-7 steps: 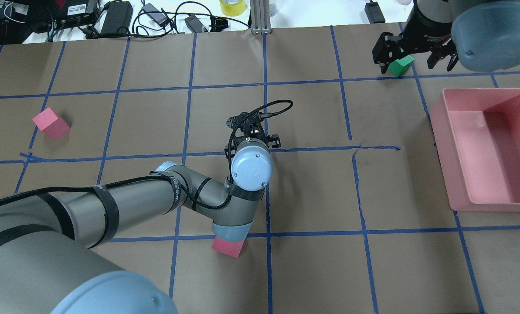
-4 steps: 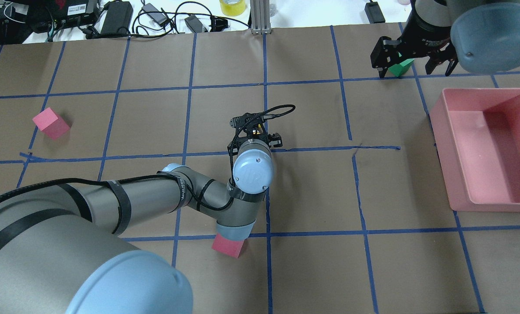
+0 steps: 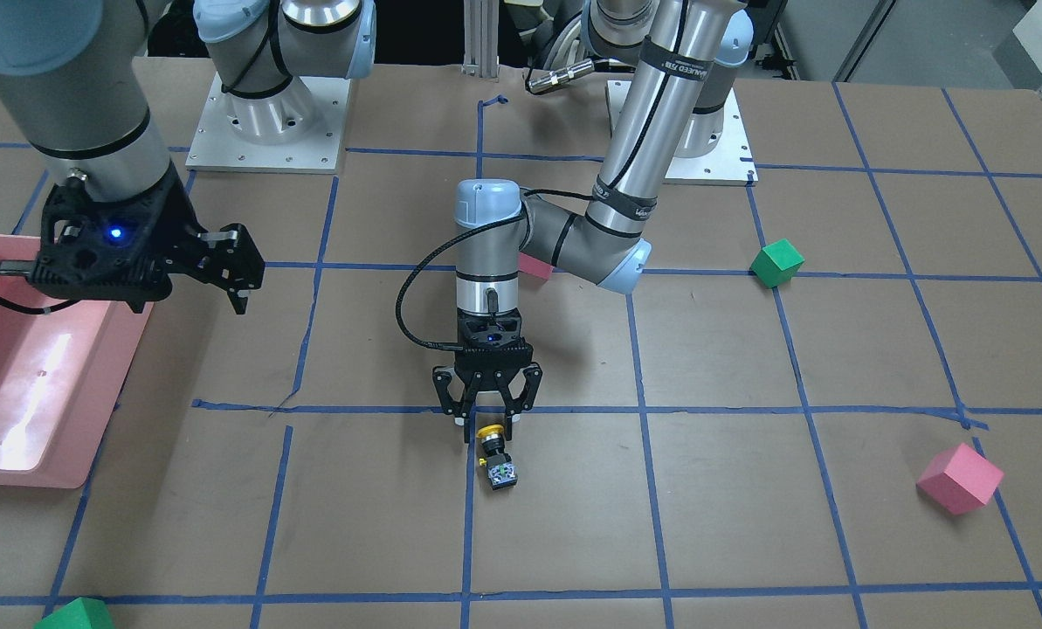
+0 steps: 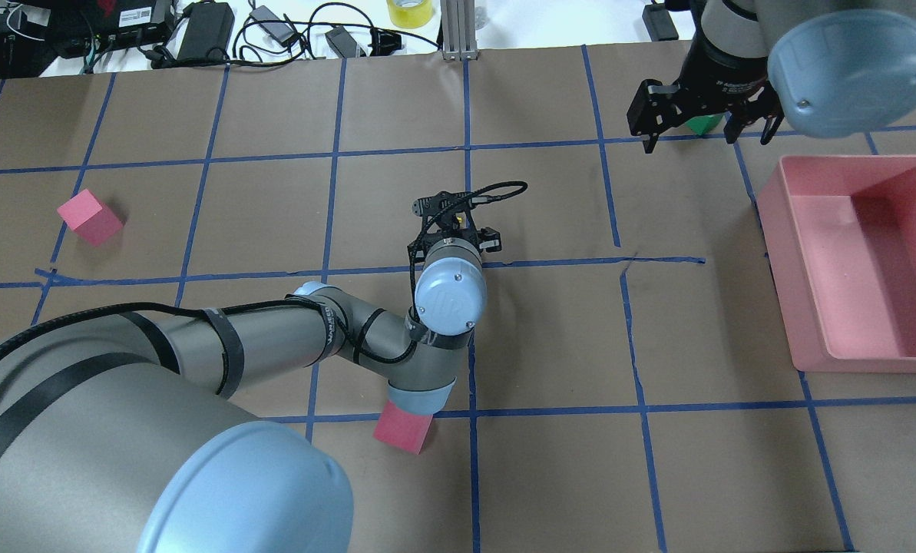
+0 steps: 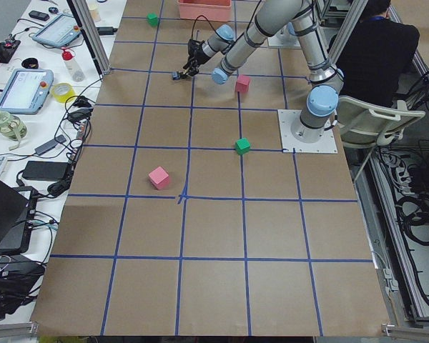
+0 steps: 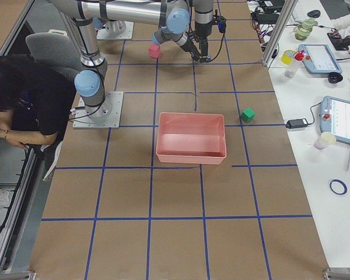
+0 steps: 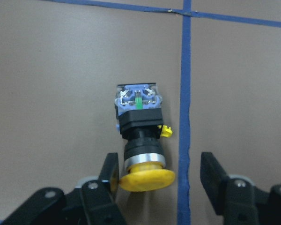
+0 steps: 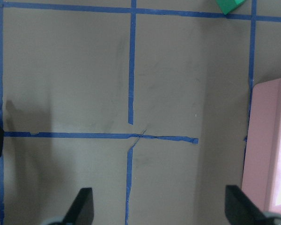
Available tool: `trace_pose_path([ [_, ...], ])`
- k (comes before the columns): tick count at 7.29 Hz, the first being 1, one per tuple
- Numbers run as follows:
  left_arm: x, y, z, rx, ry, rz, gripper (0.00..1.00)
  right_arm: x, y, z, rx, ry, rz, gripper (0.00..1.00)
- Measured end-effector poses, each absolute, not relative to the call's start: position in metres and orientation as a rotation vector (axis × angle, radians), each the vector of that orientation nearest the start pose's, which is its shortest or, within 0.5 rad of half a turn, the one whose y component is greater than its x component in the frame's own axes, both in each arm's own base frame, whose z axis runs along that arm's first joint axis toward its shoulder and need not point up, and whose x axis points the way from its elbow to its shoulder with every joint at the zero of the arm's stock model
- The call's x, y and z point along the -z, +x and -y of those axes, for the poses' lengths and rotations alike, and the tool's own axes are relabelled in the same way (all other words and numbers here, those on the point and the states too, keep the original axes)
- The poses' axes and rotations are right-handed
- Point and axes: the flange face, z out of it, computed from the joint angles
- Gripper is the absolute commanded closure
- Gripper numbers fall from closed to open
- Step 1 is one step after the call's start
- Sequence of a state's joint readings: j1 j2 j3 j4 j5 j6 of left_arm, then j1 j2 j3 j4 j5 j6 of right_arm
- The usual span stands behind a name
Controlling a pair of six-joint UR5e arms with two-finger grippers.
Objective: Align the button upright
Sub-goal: 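Lift the button with the left gripper and turn it cap-up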
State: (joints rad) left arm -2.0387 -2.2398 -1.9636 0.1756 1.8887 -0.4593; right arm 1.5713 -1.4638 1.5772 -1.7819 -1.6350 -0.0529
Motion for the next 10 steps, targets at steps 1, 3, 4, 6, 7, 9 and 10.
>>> trace_pose_path([
  [1, -0.142, -0.358, 0.481, 1.15, -0.149, -2.948, 0.62, -0.452, 0.132, 0.543, 0.145, -0.1, -3.208, 0.0],
  [3, -0.145, -0.357, 0.483, 1.157, -0.128, -2.938, 0.61, -0.452, 0.135, 0.541, 0.111, -0.109, -3.206, 0.0],
  [4, -0.157, -0.354, 0.49, 1.175, -0.08, -2.92, 0.61, -0.451, 0.135, 0.539, 0.088, -0.103, -3.205, 0.0],
  [6, -0.194, -0.339, 0.515, 1.103, -0.031, -2.921, 0.61, -0.448, 0.135, 0.536, 0.035, -0.095, -3.204, 0.0],
  [7, -0.217, -0.335, 0.526, 0.985, -0.057, -2.983, 0.62, -0.446, 0.135, 0.533, 0.003, -0.083, -3.203, 0.0],
  [9, -0.26, -0.331, 0.544, 0.561, -0.249, -3.138, 0.6, -0.444, 0.136, 0.531, -0.027, -0.063, -3.197, 0.0],
  [10, -0.272, -0.322, 0.55, 0.32, -0.396, -3.212, 0.6, -0.444, 0.137, 0.528, -0.046, -0.061, -3.186, 0.0],
])
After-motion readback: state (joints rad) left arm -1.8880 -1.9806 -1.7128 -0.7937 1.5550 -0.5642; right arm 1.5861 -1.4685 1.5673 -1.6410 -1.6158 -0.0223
